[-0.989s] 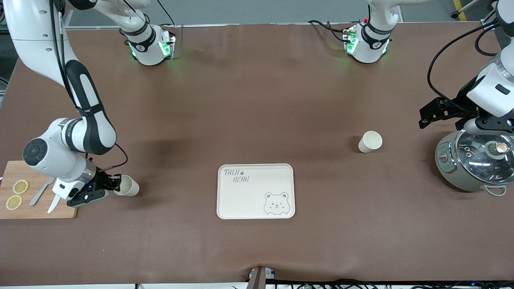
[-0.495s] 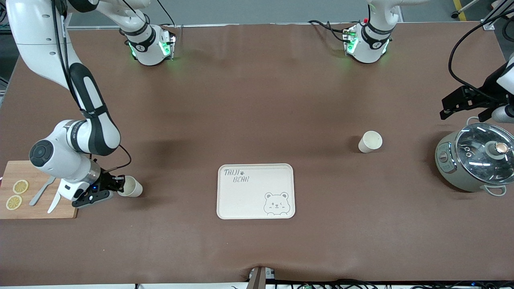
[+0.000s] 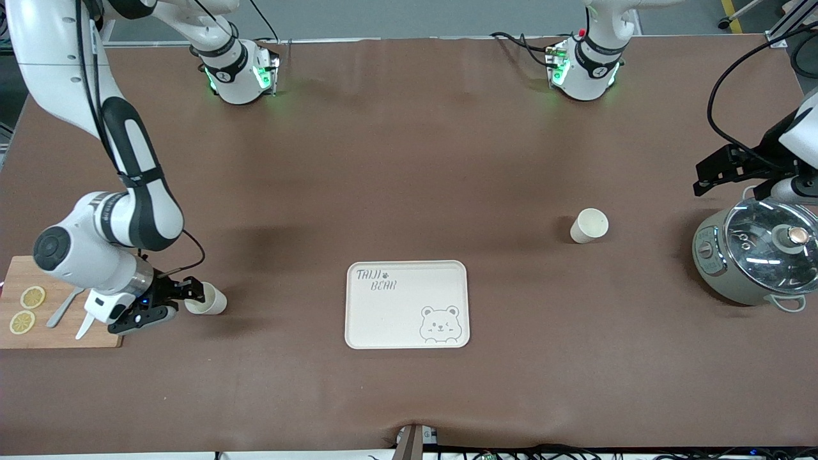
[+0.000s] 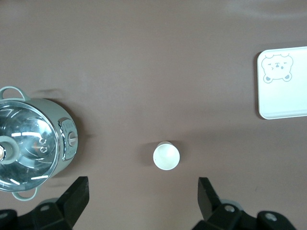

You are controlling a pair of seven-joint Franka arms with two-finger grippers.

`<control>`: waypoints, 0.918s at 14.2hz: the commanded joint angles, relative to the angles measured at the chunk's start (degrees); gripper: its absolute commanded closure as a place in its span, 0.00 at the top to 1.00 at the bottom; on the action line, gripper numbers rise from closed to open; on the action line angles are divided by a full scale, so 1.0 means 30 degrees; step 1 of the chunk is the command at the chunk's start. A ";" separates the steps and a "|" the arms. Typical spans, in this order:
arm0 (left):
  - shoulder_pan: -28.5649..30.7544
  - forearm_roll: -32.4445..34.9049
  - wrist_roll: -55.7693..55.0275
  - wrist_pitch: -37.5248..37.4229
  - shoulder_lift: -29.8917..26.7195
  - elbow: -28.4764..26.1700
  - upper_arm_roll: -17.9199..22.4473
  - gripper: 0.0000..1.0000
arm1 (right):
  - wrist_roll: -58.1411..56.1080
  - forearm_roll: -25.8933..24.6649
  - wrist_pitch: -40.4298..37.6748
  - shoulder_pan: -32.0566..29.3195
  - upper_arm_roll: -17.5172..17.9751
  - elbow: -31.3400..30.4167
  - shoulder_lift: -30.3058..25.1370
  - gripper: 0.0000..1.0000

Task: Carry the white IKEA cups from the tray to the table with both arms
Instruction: 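Open the right gripper to release the cup and lift away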

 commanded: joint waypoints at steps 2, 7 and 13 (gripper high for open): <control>-0.0047 0.0264 0.0732 0.0255 0.0208 0.0318 -0.0141 1.00 | 0.1426 0.0132 -0.5965 -0.0143 -0.0033 0.3622 -0.0931 1.00; -0.0164 0.0294 0.1553 0.0285 0.0237 0.0260 -0.0170 1.00 | 0.4264 -0.0483 -1.0364 0.0120 -0.0210 0.4011 -0.3651 1.00; -0.0018 0.0323 0.3076 -0.0415 0.0237 0.0113 -0.0141 1.00 | 0.8167 -0.2650 -1.5789 0.1439 -0.0151 0.3485 -0.9743 1.00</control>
